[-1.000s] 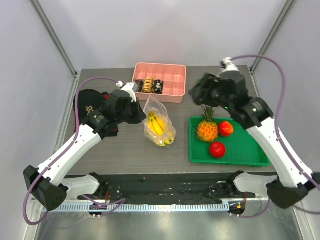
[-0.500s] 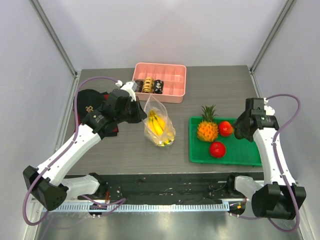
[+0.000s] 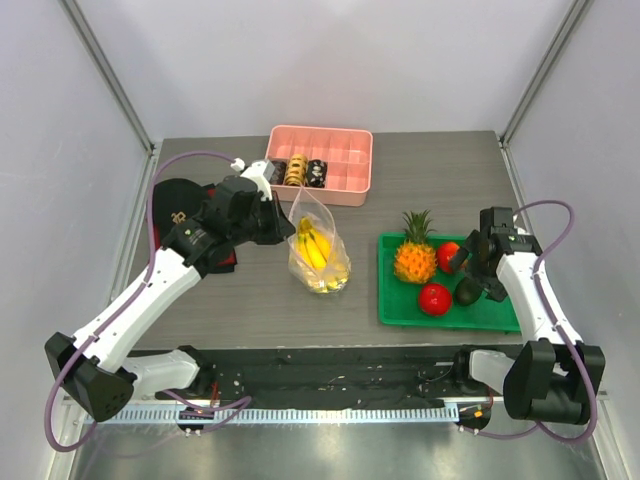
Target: Open the zip-top bag and remove the fake food
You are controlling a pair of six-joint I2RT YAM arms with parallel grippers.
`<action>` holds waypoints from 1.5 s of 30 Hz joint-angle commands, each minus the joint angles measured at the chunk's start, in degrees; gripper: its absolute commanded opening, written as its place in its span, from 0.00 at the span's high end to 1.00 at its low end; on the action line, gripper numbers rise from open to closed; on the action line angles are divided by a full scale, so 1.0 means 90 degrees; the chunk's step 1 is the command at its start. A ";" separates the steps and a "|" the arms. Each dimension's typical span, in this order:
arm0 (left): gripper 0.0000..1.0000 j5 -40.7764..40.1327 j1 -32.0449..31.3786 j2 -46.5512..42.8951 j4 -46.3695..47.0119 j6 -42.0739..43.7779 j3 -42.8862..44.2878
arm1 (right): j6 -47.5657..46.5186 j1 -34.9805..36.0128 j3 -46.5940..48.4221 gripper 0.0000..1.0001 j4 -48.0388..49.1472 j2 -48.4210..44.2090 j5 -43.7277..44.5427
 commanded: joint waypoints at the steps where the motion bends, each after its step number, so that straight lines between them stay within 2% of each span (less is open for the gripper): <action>1: 1.00 0.0173 0.0027 -0.0086 0.0169 0.0091 0.0317 | -0.0175 0.0010 0.0451 0.00 0.0032 -0.0043 -0.0182; 6: 1.00 0.0203 0.0027 -0.0067 0.0159 0.0130 0.0386 | -0.0067 0.0156 0.1356 0.00 -0.0184 -0.0306 -0.0534; 12: 1.00 0.0271 0.0027 0.0002 0.0140 0.0150 0.0503 | -0.0067 0.1853 0.3143 0.00 -0.0086 -0.0123 -0.0339; 17: 1.00 0.0359 0.0027 0.0051 0.0159 0.0120 0.0562 | -0.0018 0.3434 0.4413 0.00 0.0381 0.0697 -0.0690; 23: 1.00 0.0340 0.0027 0.0050 0.0159 0.0101 0.0591 | 0.0109 0.4705 0.5528 0.02 0.1124 0.1614 -0.1061; 26: 1.00 0.0369 0.0027 0.0060 0.0208 0.0072 0.0581 | 0.0138 0.5302 0.5860 0.11 0.1300 0.1986 -0.1061; 27: 1.00 0.0359 0.0027 0.0070 0.0189 0.0062 0.0601 | 0.0158 0.5380 0.5959 0.27 0.1301 0.2258 -0.1119; 28: 1.00 0.0359 0.0027 0.0099 0.0198 0.0052 0.0610 | 0.0254 0.5507 0.6076 0.38 0.1301 0.2387 -0.1168; 29: 1.00 0.0369 0.0027 0.0099 0.0198 0.0052 0.0649 | 0.0323 0.5556 0.6347 0.52 0.1204 0.2543 -0.1236; 31: 1.00 0.0359 0.0027 0.0129 0.0198 0.0042 0.0679 | 0.0401 0.5702 0.6622 0.59 0.1019 0.2885 -0.1082; 32: 1.00 0.0359 0.0027 0.0129 0.0218 0.0023 0.0718 | 0.0412 0.5732 0.6846 0.66 0.0815 0.2973 -0.0955; 34: 1.00 0.0320 0.0027 0.0168 0.0218 0.0013 0.0766 | 0.0412 0.5791 0.6936 0.70 0.0686 0.3120 -0.0925; 38: 1.00 0.0340 0.0027 0.0255 0.0247 -0.0045 0.0874 | 0.0606 0.5830 0.6751 0.87 0.0442 0.3208 -0.0895; 41: 1.00 0.0369 0.0027 0.0304 0.0296 -0.0075 0.0923 | 0.0695 0.5869 0.6595 0.95 0.0218 0.3345 -0.0827; 45: 1.00 0.0457 0.0027 0.0324 0.0354 -0.0182 0.0913 | 0.0646 0.5899 0.6409 0.96 0.0149 0.3462 -0.0642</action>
